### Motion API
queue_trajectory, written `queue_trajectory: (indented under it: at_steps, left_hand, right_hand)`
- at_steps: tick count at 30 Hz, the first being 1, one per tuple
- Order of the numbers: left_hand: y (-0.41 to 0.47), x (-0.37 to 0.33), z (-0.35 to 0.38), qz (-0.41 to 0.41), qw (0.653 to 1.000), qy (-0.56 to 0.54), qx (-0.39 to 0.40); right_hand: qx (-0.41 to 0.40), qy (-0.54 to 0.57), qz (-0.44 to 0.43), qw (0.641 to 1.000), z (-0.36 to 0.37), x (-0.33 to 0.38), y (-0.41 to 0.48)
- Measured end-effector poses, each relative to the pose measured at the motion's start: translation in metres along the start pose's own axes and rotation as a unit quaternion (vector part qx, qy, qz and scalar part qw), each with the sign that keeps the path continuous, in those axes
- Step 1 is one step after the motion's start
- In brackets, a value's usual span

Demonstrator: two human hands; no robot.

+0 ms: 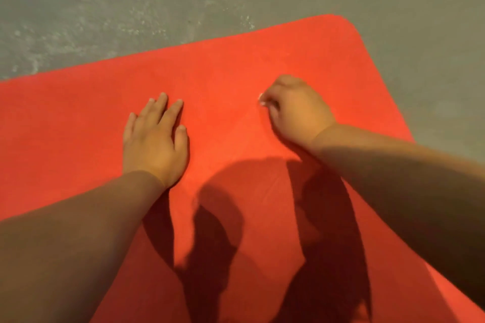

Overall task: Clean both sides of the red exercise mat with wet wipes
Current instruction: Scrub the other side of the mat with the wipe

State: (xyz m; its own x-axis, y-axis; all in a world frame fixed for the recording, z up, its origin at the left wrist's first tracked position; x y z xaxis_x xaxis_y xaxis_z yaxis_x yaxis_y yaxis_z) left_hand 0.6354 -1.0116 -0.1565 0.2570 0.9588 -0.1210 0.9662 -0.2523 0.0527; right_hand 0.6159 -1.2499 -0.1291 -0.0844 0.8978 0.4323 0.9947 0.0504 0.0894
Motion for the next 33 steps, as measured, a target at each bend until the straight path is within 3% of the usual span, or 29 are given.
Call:
queue_trajectory:
  at_steps: [2, 4, 6, 8, 10, 12, 14, 16, 18, 19, 21, 24, 26, 28, 31, 33]
  left_hand:
    - [0.0, 0.0, -0.001, -0.001, 1.0, -0.001, -0.002]
    - [0.001, -0.001, -0.001, 0.0, 1.0, 0.0, 0.006]
    - [0.001, -0.003, 0.0, 0.01, 1.0, 0.012, 0.02]
    - [0.001, -0.003, 0.001, 0.016, 0.999, 0.021, 0.034]
    - [0.002, -0.001, 0.001, 0.016, 0.999, 0.024, 0.035]
    - [0.003, -0.003, 0.0, 0.014, 0.999, 0.021, 0.029]
    - [0.002, -0.004, -0.002, 0.011, 1.0, 0.015, 0.022]
    - [0.0, -0.002, -0.004, 0.007, 1.0, 0.021, 0.021]
    - [0.007, -0.005, -0.006, -0.007, 0.999, 0.036, 0.011]
    - [0.016, -0.01, -0.009, -0.027, 0.999, 0.037, 0.006]
    - [0.039, -0.028, -0.01, -0.057, 0.998, 0.011, 0.012]
    - [0.056, -0.049, 0.006, -0.009, 0.999, -0.007, 0.03]
    - [0.059, -0.052, 0.011, 0.005, 1.0, -0.01, 0.024]
    - [0.057, -0.047, 0.012, 0.011, 1.0, -0.002, 0.029]
    - [0.059, -0.047, 0.012, 0.007, 0.999, 0.01, 0.045]
    - [0.057, -0.048, 0.014, 0.007, 0.999, 0.013, 0.052]
  right_hand:
    - [-0.068, -0.016, 0.167, 0.984, -0.025, -0.052, 0.016]
    - [-0.079, -0.008, 0.226, 0.971, -0.024, -0.053, 0.02]
    - [-0.055, 0.012, 0.169, 0.984, -0.001, -0.008, 0.011]
    - [-0.006, 0.057, 0.053, 0.997, 0.028, 0.05, -0.008]
    - [0.092, 0.065, -0.102, 0.988, 0.044, 0.089, -0.03]
    - [0.142, 0.055, -0.187, 0.971, 0.04, 0.079, -0.033]
    - [0.086, 0.047, -0.126, 0.987, 0.022, 0.037, -0.018]
    - [-0.024, -0.01, 0.038, 0.999, -0.011, -0.026, -0.001]
    - [-0.08, -0.028, 0.193, 0.978, -0.037, -0.075, 0.001]
    - [-0.086, -0.03, 0.229, 0.969, -0.04, -0.077, 0.0]
    - [-0.068, -0.02, 0.192, 0.979, -0.021, -0.043, -0.004]
    - [0.011, 0.057, 0.0, 0.998, 0.024, 0.038, -0.028]
    - [0.039, 0.067, -0.076, 0.994, 0.022, 0.029, -0.024]
    - [-0.027, 0.032, -0.008, 0.999, -0.001, -0.02, -0.003]
    - [-0.132, -0.011, 0.209, 0.969, -0.045, -0.102, 0.015]
    - [-0.148, -0.007, 0.249, 0.957, -0.044, -0.105, 0.022]
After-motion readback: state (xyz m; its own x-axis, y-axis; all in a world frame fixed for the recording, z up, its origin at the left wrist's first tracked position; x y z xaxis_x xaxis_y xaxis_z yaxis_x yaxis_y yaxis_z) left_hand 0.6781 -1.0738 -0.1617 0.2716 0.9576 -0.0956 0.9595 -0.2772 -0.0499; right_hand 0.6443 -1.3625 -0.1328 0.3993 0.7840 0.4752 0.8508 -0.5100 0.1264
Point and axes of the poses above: each hand's wrist, its own y-axis towards the middle knuckle, its own z-axis out of the palm, x = y × z, the point moved 5 cm from there along y, towards the middle knuckle, and after that the axes turned 6 degrees about y, right-handed, at the moved point
